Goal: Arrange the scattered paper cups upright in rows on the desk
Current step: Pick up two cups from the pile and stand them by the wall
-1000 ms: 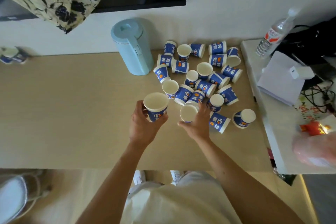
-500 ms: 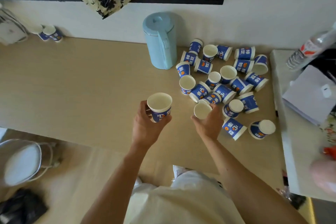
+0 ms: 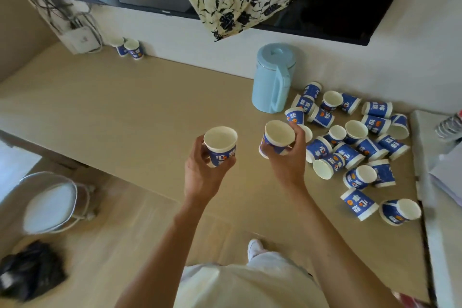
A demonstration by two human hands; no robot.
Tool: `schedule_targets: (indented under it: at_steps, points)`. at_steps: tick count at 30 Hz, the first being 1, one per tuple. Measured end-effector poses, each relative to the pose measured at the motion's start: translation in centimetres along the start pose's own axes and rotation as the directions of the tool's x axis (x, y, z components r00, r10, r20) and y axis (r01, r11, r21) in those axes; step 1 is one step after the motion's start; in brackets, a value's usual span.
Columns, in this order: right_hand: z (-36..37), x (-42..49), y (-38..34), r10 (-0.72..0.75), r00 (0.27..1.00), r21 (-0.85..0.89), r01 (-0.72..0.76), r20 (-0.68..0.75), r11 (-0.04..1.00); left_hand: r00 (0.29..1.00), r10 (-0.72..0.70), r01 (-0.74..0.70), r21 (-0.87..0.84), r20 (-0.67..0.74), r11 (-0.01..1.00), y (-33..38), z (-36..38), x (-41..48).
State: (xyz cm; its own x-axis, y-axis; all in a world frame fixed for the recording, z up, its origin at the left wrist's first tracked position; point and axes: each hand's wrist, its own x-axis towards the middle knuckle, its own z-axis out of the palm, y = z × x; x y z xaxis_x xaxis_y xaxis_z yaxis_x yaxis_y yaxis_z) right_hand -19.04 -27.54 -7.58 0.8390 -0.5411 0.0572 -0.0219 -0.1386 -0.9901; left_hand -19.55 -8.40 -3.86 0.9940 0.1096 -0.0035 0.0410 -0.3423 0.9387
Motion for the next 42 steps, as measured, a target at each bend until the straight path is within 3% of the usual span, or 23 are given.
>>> schedule_targets:
  at_steps: [9, 19, 28, 42]
  points:
    - [10.8, -6.4, -4.9, 0.0, 0.996, 0.12, -0.011, 0.094, 0.993, 0.995, -0.035, 0.029, -0.062, -0.097, 0.998, -2.5, -13.7, 1.3]
    - [23.0, -12.6, -7.6, -0.005, 0.991, 0.189, -0.021, 0.136, 0.982, 0.988, -0.026, 0.024, -0.017, -0.152, 1.0, -5.3, -26.7, 4.0]
    - [31.2, -9.5, -8.1, 0.025, 0.993, 0.216, -0.05, 0.118, 0.975, 0.989, -0.019, 0.02, 0.008, -0.148, 1.0, -7.7, -30.4, 10.7]
    - [47.5, 0.0, -5.7, 0.183, 0.976, 0.226, -0.206, 0.12, 0.952, 0.995, -0.057, 0.064, 0.095, -0.078, 0.993, -11.3, -34.7, 30.1]
